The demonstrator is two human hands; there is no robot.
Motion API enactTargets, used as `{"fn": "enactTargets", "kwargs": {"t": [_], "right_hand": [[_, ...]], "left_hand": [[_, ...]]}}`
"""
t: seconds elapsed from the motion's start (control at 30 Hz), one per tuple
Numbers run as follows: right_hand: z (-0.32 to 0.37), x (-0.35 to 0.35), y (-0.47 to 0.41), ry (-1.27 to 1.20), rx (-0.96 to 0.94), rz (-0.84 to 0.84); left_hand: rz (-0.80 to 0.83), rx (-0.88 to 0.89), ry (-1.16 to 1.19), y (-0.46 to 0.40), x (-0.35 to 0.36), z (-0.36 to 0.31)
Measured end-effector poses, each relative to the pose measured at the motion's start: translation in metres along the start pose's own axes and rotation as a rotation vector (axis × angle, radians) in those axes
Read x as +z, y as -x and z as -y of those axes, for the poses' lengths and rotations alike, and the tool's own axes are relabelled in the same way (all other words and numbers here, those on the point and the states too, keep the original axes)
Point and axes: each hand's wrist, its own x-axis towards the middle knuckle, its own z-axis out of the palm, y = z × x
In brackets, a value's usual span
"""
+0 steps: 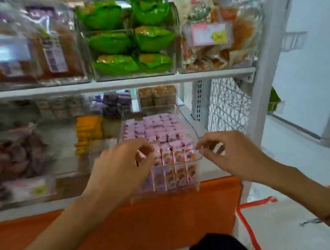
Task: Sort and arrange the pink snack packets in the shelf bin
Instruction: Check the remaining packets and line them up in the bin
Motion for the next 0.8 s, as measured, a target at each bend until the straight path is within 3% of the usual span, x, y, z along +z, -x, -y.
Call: {"fn": "enactTargets", "kwargs": {"t": [0.13, 0.27, 0.67, 0.8], "right_hand": [[0.018, 0.052, -0.063, 0.096, -0.087, 0.039], [0.017, 0.100, -0.118, 0.184, -0.085, 0.096], [-0.007, 0.146, -0.252, 0.273, 0.100, 0.259], [-0.014, 0.152, -0.260, 0.002, 0.145, 0.081]], "left_hand": [[-0.180, -0.230, 0.270, -0.020, 0.001, 0.060], [-0.087, -0.381, 0.358, -0.039, 0.025, 0.077], [-0.038, -0.414, 0.701, -0.045, 0.045, 0.092], [-0.054, -0.466, 0.732, -0.048, 0.046, 0.091]]}}
